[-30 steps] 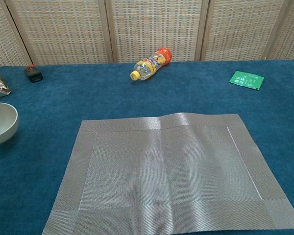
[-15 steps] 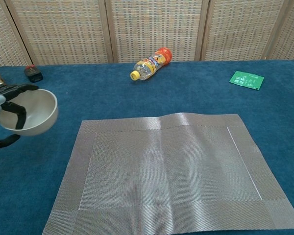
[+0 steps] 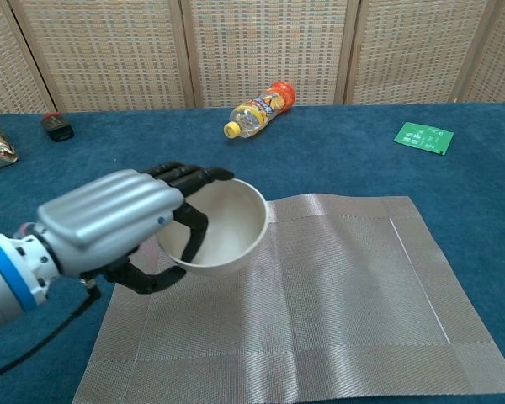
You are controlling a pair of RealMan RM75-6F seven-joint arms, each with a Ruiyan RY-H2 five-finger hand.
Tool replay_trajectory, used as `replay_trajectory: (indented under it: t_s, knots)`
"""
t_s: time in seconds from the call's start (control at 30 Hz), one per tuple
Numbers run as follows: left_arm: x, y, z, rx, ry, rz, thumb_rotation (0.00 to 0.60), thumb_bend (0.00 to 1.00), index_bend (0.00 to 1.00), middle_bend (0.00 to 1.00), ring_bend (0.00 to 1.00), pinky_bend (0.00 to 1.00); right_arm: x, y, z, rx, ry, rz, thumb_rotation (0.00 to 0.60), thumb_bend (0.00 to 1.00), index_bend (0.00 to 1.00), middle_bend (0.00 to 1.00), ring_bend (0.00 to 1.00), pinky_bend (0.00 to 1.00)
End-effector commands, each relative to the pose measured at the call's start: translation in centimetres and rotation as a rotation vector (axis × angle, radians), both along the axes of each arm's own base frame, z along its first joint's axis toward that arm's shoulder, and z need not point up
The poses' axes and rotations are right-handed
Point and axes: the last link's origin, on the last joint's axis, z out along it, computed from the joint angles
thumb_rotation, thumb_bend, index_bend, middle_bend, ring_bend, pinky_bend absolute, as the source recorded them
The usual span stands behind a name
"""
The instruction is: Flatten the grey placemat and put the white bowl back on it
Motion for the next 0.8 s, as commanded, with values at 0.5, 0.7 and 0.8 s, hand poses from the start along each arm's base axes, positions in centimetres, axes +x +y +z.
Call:
replay_trajectory:
  t_s: [0.5,0.7,0.8]
  knots:
    - [5.0,-0.1,-5.0,-0.041,0.076,0.015,0.6,0.57,0.65,0.0,0.0,0.0,-0.1,0.0,0.9,-0.007,-0.035,-0.001,0.6,0.17,0.06,0.0,0.0,0.0]
    - [5.0,0.0,-5.2,-0.036,0.099,0.022,0.6,0.42,0.51,0.0,0.0,0.0,-0.2,0.0,1.1,-0.01,-0.043,-0.002,0.6,0.17,0.06,0.0,0.0,0.0]
    - [4.7,0.1,-5.0,-0.033,0.122,0.025,0.6,0.34,0.39,0.0,0.0,0.0,-0.2,0.1,1.1,-0.008,-0.042,-0.001,0.6,0.17,0.06,0.0,0.0,0.0]
